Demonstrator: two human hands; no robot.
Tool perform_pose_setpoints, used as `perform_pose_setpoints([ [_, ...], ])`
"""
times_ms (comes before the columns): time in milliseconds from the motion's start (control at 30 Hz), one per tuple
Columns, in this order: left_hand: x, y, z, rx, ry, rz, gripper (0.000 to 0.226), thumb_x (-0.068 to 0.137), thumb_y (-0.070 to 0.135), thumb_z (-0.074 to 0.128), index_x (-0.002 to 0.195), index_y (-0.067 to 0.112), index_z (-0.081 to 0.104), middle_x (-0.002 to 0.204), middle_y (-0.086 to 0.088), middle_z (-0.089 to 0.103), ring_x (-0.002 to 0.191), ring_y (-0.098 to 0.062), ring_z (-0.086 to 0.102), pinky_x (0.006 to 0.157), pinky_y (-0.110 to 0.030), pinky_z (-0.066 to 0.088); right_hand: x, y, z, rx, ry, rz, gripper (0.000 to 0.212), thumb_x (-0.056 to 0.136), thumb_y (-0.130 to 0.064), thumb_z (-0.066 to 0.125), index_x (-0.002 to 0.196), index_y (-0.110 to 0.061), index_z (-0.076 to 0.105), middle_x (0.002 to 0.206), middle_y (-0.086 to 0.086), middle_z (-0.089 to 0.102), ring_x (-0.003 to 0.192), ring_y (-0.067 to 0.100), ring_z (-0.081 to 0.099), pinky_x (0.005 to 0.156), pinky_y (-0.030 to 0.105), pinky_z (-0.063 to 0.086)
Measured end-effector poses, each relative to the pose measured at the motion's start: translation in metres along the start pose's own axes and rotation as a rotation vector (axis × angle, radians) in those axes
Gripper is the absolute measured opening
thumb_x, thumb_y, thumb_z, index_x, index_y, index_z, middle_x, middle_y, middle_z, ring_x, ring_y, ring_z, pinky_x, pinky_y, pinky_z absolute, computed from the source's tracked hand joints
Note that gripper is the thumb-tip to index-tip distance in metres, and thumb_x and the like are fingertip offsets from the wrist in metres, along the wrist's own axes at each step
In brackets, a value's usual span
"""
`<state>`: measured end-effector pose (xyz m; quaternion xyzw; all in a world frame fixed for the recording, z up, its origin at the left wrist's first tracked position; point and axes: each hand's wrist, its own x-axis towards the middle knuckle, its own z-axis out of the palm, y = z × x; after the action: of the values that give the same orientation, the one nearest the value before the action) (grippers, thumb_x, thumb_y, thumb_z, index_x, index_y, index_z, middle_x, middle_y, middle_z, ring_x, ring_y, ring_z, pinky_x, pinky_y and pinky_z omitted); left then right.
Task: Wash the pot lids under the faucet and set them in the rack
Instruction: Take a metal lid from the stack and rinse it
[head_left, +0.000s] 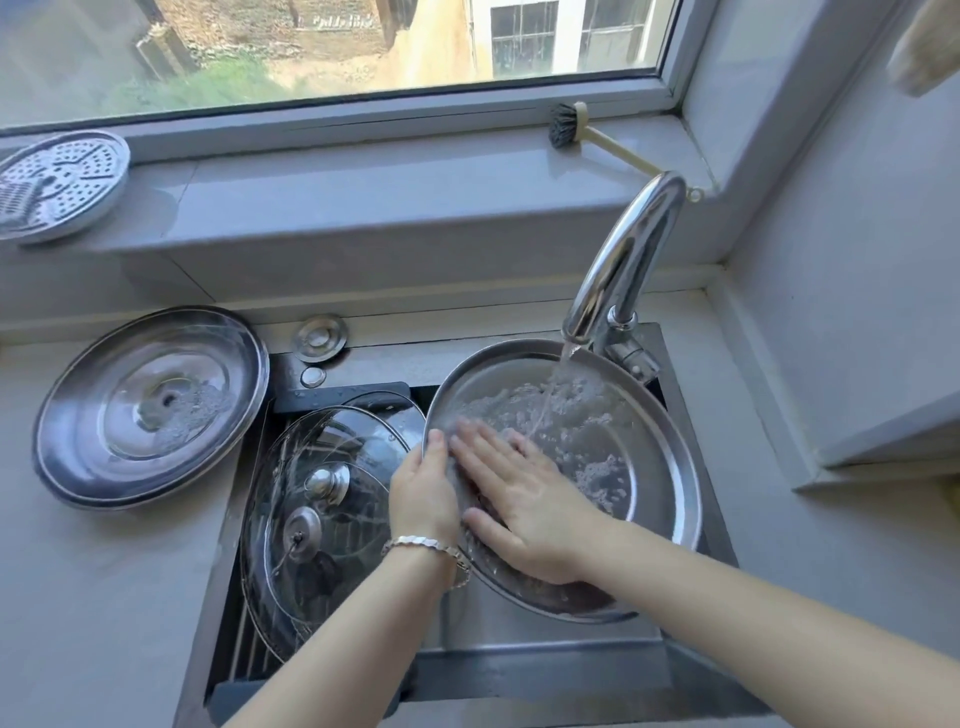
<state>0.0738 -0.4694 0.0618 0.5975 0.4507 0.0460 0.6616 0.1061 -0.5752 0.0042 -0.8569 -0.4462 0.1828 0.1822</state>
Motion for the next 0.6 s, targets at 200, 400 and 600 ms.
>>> perform_pose_setpoints([
  [200, 0.003, 0.002, -0.005, 0.119, 0.061, 0.055, 0.028, 0.098, 0.028, 0.04, 0.094, 0.012, 0.063, 0.092, 0.001, 0.059, 0.099, -0.021, 0.052, 0.092, -0.032, 0.04, 0.009, 0.032, -0.005, -0.019, 0.062, 0.394, 0.086, 0.079, -0.07, -0.006, 0.147, -0.018, -0.015, 0.155, 0.003, -0.021, 0.141, 0.014, -0.023, 0.11, 0.031, -0.02],
  [400, -0.001, 0.002, 0.0, 0.104, 0.02, 0.007, 0.027, 0.098, 0.025, 0.043, 0.075, 0.018, 0.053, 0.076, 0.006, 0.052, 0.081, -0.018, 0.05, 0.075, -0.026, 0.041, 0.011, 0.023, -0.01, 0.013, 0.062, 0.17, 0.079, 0.078, -0.073, -0.004, 0.143, -0.029, -0.014, 0.151, -0.008, -0.021, 0.14, 0.007, -0.02, 0.112, 0.027, -0.017],
  [600, 0.012, 0.025, -0.007, 0.646, -0.04, 0.3, 0.019, 0.083, 0.0, 0.043, 0.068, 0.012, 0.043, 0.064, -0.003, 0.041, 0.066, -0.025, 0.036, 0.055, -0.031, 0.025, -0.033, 0.056, 0.005, 0.062, -0.117, 0.535, 0.055, 0.097, -0.027, 0.037, 0.148, -0.015, 0.021, 0.158, 0.001, 0.011, 0.145, 0.017, 0.015, 0.117, 0.033, 0.012],
])
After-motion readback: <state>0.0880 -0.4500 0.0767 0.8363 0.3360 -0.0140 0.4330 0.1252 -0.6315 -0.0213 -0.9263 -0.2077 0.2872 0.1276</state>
